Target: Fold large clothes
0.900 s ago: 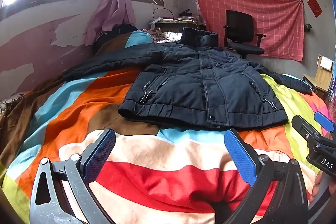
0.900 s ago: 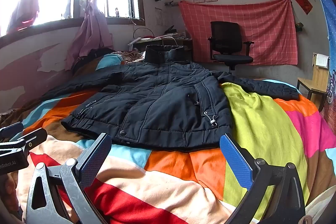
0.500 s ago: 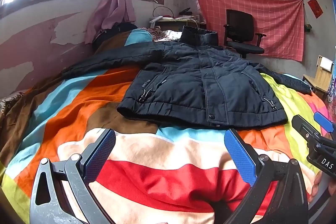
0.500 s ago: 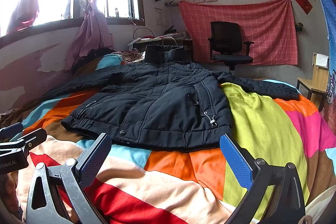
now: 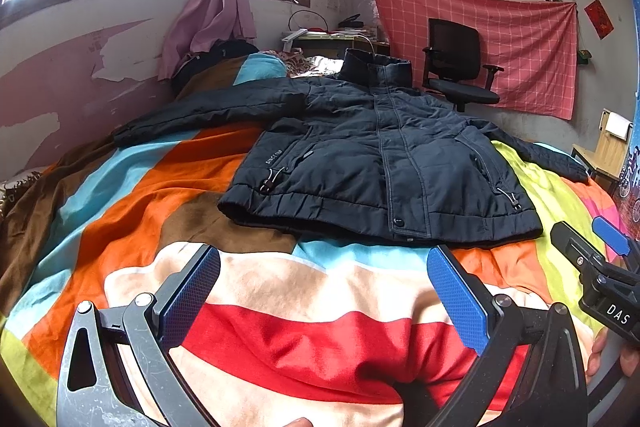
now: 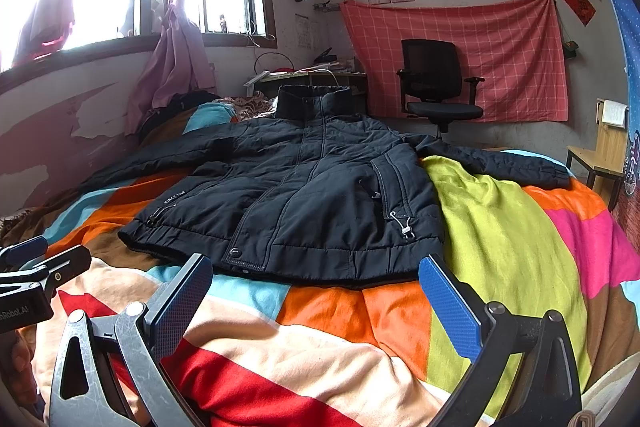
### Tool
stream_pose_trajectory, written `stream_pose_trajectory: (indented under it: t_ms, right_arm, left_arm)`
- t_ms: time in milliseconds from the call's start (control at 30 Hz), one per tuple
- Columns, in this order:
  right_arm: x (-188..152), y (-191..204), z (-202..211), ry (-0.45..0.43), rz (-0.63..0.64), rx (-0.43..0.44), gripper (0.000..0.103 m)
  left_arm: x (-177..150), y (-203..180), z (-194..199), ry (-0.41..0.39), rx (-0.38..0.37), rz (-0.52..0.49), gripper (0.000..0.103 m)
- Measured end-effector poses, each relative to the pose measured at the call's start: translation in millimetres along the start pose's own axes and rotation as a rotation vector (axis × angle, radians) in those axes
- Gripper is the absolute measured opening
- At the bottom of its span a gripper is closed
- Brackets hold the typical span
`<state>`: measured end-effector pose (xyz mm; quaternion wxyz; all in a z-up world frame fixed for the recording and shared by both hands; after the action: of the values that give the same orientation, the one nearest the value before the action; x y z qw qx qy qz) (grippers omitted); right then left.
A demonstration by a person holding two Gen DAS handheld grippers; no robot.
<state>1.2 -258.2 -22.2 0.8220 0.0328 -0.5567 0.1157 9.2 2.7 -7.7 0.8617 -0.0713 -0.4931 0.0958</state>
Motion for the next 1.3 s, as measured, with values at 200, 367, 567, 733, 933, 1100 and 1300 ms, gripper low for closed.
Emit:
stream_pose_trajectory:
  t_ms: [200,367,567,733,933,1100,1300]
  right_arm:
    - [0.0,0.2,-0.3,0.001,0.000,0.000,0.103]
    - [-0.1,0.4,-0.2,0.001,0.001,0.000,0.103]
    - [1.1,2.7,-0.4,0.002,0.001,0.000,0.103]
    - [-0.9,0.6,-1.1,0.003,0.000,0.000,0.103]
    - [-1.4,1.1,-1.1,0.004,0.000,0.001,0.103]
    - [-1.3,1.0,-1.5,0.005,0.000,0.000,0.103]
    - [-1.5,1.3,-1.9,0.005,0.001,0.000,0.103]
  left_arm:
    - [0.3,-0.1,0.2,0.006,-0.004,0.013,0.101]
    - [-0.2,-2.4,0.4,0.001,0.000,0.008,0.101]
    - [-0.1,-0.3,0.0,0.004,0.000,0.010,0.101]
    - [0.2,0.2,0.0,0.005,-0.001,0.011,0.101]
    - [-1.0,-0.3,0.8,0.006,0.002,0.012,0.101]
    - [-0.7,0.4,0.9,0.007,-0.001,0.012,0.101]
    - [0.0,1.3,0.2,0.009,-0.001,0.014,0.101]
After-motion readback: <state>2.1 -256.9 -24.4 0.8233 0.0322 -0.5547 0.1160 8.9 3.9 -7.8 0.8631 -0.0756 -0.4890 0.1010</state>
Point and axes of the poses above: each gripper's, at about its wrist camera, not at the fingertips, and z roughly against the way its jaws point, y to its left, x to its top, the point moved 1 cm from there along -z, roughly the way its jaws point, and after that the axes turned 14 degrees about z, right-handed, at the moved point
